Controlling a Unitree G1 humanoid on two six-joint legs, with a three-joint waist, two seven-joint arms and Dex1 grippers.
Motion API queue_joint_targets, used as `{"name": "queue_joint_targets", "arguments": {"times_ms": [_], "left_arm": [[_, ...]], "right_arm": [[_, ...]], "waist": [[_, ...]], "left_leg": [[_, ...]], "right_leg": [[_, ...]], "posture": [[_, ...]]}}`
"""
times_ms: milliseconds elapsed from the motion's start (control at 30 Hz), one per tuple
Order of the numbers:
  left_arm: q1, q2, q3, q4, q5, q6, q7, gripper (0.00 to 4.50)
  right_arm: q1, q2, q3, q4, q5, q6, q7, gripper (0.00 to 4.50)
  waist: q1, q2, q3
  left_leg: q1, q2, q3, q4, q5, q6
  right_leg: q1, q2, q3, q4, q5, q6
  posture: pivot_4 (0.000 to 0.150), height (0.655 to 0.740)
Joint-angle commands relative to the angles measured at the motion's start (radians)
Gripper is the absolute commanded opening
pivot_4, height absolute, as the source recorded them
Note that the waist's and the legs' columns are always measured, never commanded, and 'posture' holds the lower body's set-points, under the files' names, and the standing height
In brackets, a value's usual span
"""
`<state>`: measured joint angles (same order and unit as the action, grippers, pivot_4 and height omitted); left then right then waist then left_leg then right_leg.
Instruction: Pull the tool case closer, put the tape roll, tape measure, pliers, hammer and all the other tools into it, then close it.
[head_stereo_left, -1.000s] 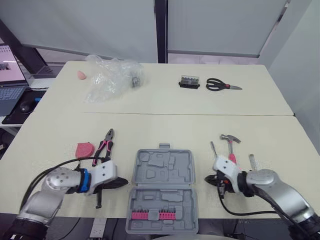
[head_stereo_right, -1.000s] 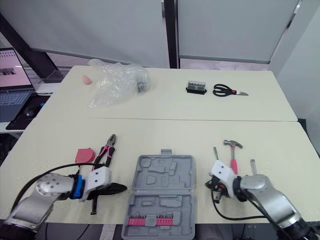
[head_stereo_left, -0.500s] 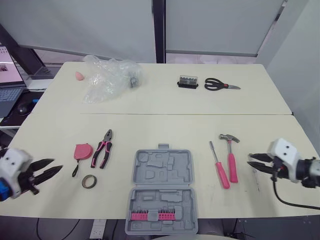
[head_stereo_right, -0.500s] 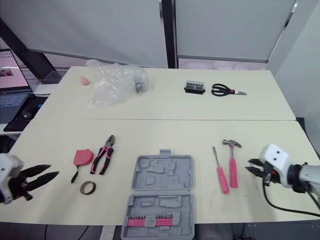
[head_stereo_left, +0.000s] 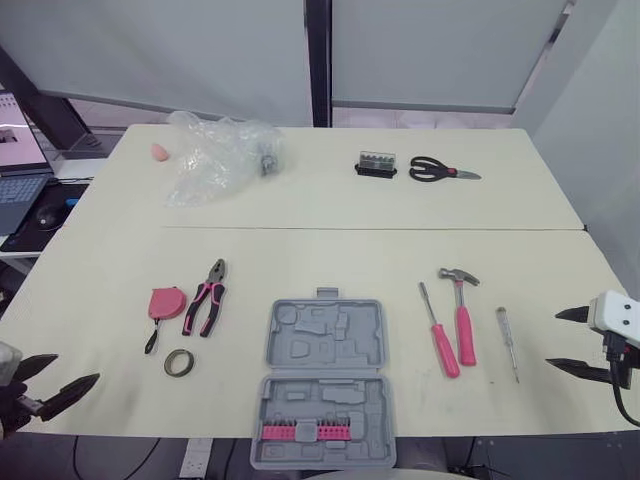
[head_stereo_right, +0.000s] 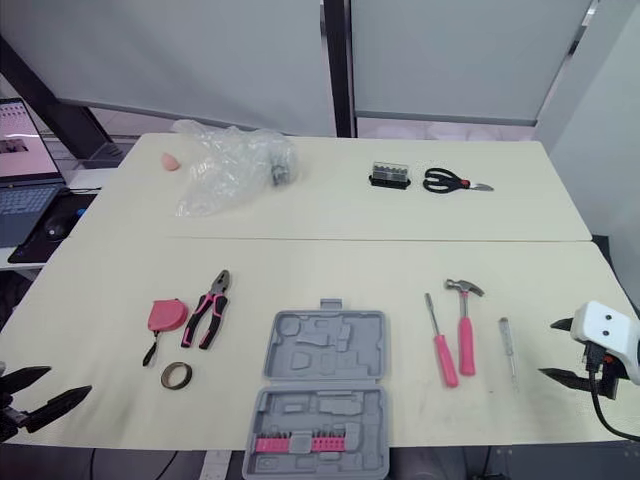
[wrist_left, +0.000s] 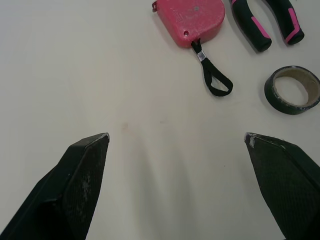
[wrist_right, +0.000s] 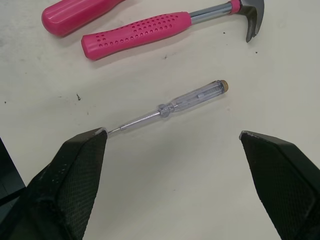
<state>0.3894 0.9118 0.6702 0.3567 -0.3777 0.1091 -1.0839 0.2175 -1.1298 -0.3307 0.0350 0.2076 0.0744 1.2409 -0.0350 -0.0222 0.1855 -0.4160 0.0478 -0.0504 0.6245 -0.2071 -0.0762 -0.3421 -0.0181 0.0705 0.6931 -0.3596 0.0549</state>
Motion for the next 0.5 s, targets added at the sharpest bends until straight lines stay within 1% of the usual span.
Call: {"name": "queue_joint_targets", "arguments": {"times_ms": [33, 100, 167, 300, 500], "left_arm": [[0.028, -0.007, 0.042, -0.054, -0.016, 0.013, 0.015, 4.5], [0.049, -0.012, 0.044, -0.09, -0.018, 0.022, 0.016, 4.5], [0.081, -0.021, 0.044, -0.132, -0.015, 0.03, 0.013, 4.5], [0.156, -0.039, 0.047, -0.225, -0.014, 0.055, 0.004, 4.5], [0.239, -0.058, 0.052, -0.416, -0.031, 0.082, -0.022, 4.5]], "right_arm": [[-0.04, 0.002, 0.007, -0.001, 0.003, -0.034, 0.003, 4.48], [-0.082, 0.02, 0.03, -0.026, 0.02, -0.035, -0.002, 4.48], [-0.139, 0.045, 0.074, -0.091, 0.056, 0.001, 0.001, 4.48], [-0.293, 0.102, 0.221, -0.238, 0.101, 0.07, 0.031, 4.48], [-0.535, 0.226, 0.409, -0.372, 0.217, 0.281, 0.051, 4.48]], "waist": [[-0.002, 0.0, 0.0], [-0.006, 0.0, 0.0], [-0.013, 0.0, 0.0], [-0.022, 0.0, 0.0], [-0.012, 0.0, 0.001]], "left_leg": [[0.0, 0.0, 0.0, 0.0, 0.0, 0.0], [0.0, 0.0, 0.001, 0.0, 0.0, 0.0], [0.0, 0.0, 0.0, 0.0, 0.0, 0.0], [0.0, 0.0, 0.0, 0.0, 0.0, 0.0], [0.0, 0.0, -0.001, 0.0, 0.0, 0.0]], "right_leg": [[0.0, 0.0, 0.0, 0.0, 0.0, 0.0], [0.0, 0.0, 0.001, 0.0, 0.0, 0.0], [0.0, 0.0, 0.001, 0.0, 0.0, 0.0], [0.0, 0.0, 0.0, 0.002, 0.0, 0.0], [0.0, -0.001, 0.0, 0.001, 0.0, 0.0]], "posture": [[0.15, 0.74], [0.15, 0.74], [0.15, 0.74], [0.15, 0.74], [0.15, 0.74]]}}
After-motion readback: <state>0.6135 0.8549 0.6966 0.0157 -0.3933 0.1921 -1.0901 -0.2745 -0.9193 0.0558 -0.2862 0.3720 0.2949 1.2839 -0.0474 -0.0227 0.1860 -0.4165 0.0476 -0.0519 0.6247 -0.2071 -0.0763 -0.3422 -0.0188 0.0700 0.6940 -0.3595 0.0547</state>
